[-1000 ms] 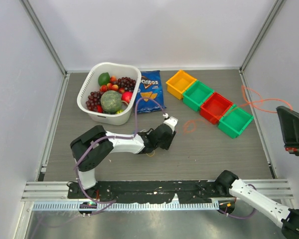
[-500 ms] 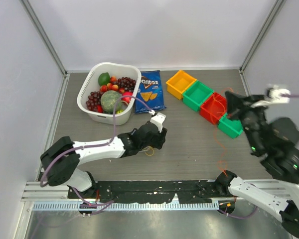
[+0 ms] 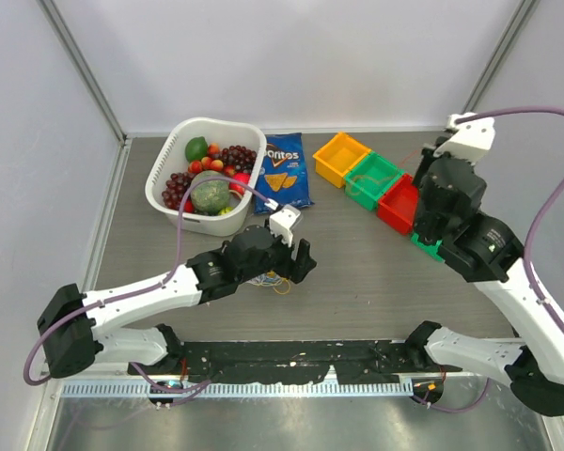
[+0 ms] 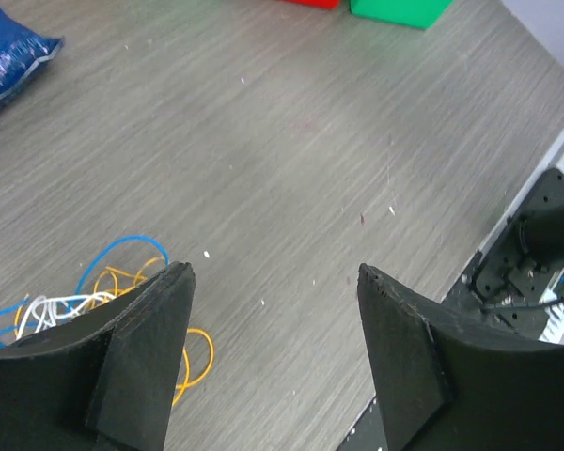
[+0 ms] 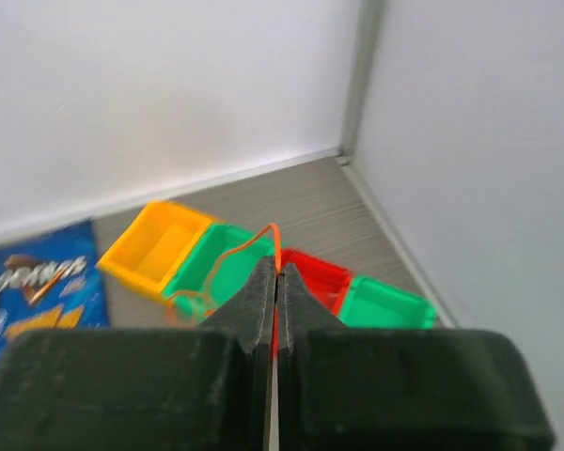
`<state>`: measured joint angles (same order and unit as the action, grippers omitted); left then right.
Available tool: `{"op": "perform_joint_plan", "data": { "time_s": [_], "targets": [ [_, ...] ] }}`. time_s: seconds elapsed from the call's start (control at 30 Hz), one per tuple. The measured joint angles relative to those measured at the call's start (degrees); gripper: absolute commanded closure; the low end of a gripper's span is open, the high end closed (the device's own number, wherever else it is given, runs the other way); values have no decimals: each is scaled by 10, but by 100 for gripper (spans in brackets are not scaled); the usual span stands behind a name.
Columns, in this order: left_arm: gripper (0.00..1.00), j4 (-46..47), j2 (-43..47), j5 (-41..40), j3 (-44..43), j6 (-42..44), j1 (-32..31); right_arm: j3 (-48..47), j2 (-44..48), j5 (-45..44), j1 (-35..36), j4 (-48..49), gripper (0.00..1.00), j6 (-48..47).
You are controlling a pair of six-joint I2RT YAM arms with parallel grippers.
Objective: Untangle the cables
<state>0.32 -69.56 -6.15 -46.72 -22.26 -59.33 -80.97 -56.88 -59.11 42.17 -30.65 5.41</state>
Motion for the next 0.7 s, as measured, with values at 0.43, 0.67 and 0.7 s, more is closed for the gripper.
{"op": "perform_joint_plan", "data": {
  "time_s": [0.43, 0.67, 0.7],
  "targets": [
    [19, -55, 82, 64, 3, 49, 0, -115, -115, -24, -261, 30, 99, -28],
    [19, -21, 127, 52, 61, 43, -1, -153, -181, 39, -336, -19, 99, 19],
    [19, -20, 127, 46, 66, 43, -2, -156, -184, 39, -337, -19, 99, 19]
  ]
}}
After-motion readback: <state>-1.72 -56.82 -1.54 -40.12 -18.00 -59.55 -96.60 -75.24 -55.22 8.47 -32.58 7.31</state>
